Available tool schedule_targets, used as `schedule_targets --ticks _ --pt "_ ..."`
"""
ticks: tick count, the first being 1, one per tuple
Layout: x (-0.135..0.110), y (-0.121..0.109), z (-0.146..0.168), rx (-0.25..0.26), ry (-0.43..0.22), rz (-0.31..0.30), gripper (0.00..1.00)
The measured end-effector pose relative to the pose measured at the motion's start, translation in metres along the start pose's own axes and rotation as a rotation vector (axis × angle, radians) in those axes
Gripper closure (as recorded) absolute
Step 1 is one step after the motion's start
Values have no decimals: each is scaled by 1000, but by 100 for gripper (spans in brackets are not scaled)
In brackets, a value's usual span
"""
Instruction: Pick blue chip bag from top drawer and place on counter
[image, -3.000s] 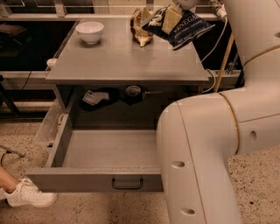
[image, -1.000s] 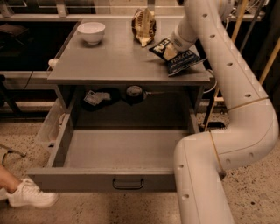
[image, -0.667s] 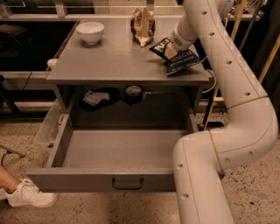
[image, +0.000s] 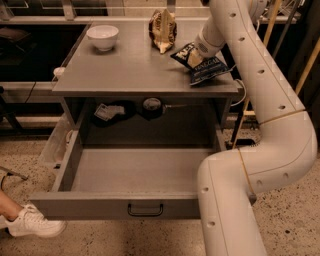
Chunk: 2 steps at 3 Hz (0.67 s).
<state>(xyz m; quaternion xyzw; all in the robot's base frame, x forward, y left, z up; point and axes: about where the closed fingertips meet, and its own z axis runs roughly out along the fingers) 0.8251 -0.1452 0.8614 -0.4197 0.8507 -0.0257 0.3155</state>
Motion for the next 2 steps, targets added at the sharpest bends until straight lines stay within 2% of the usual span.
schedule_targets --ticks 2 --pt "0 0 0 0 0 0 13"
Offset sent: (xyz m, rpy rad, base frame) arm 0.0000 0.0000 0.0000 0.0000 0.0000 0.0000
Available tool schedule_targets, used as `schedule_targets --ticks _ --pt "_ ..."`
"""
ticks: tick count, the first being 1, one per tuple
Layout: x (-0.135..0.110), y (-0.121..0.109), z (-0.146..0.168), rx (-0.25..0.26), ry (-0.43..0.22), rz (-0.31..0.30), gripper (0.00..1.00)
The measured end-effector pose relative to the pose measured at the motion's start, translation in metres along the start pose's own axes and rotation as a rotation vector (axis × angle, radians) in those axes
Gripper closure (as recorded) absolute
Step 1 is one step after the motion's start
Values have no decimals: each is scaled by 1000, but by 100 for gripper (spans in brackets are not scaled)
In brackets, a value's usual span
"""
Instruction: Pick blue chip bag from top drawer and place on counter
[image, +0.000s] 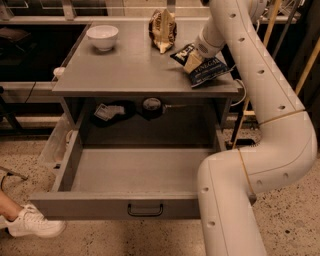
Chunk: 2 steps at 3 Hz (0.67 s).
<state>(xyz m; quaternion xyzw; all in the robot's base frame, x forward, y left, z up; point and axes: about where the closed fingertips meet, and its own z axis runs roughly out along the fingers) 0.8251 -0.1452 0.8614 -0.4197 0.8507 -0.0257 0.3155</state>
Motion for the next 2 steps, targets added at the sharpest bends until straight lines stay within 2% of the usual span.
schedule_targets --ticks 1,2 --pt "0 0 0 0 0 0 0" --pt "0 0 0 0 0 0 0"
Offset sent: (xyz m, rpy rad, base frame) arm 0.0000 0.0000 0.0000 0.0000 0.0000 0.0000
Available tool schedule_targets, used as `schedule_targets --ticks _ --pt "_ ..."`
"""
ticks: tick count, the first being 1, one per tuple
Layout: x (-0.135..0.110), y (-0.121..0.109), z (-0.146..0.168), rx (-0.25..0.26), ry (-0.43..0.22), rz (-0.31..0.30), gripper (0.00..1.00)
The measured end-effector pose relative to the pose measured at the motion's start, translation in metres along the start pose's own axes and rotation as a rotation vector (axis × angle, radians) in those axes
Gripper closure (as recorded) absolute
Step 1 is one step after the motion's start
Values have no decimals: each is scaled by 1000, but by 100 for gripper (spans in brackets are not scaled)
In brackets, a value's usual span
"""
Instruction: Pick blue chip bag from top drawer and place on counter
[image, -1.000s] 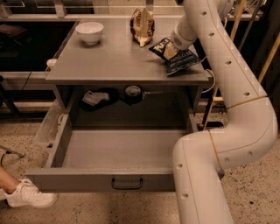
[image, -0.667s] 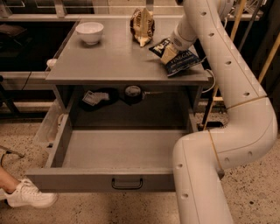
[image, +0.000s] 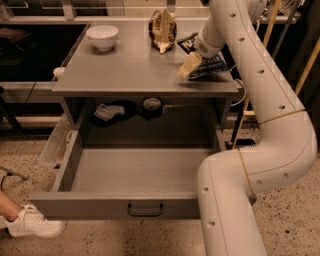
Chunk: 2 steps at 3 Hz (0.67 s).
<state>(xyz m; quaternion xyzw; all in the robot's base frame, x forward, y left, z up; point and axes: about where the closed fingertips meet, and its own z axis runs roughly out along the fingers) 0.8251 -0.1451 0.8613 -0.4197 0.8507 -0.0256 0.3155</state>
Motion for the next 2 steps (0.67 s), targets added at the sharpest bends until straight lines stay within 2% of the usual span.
schedule_targets --ticks 1,2 --pt "-9 7 -20 -23 -10 22 0" --pt "-30 19 -66 43 45 40 0"
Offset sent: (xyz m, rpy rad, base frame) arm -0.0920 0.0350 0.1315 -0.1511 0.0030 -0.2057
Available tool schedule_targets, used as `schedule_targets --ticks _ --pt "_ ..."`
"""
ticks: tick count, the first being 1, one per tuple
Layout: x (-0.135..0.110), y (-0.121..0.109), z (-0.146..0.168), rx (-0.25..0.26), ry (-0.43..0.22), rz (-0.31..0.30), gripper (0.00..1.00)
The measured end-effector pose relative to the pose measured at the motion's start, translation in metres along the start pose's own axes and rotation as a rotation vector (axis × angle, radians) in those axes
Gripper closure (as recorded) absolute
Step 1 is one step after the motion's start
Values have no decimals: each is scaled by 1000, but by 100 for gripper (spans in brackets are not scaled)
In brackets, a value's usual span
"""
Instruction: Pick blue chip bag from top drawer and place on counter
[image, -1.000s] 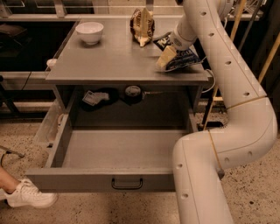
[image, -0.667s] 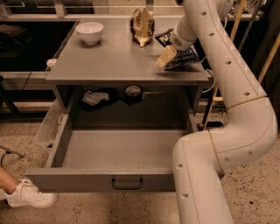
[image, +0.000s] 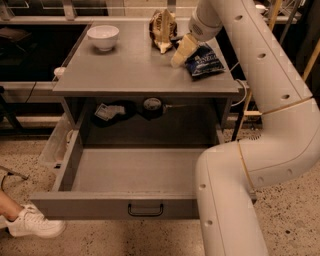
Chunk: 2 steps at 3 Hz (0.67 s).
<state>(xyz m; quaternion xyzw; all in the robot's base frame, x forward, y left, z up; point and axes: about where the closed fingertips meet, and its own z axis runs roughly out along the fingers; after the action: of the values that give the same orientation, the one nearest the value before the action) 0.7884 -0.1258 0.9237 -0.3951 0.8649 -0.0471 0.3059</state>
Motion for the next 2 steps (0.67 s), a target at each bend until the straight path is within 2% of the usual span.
schedule_targets --ticks 1,2 --pt "-23 14 -53 169 97 16 0" --pt "-28 12 -49 175 81 15 0"
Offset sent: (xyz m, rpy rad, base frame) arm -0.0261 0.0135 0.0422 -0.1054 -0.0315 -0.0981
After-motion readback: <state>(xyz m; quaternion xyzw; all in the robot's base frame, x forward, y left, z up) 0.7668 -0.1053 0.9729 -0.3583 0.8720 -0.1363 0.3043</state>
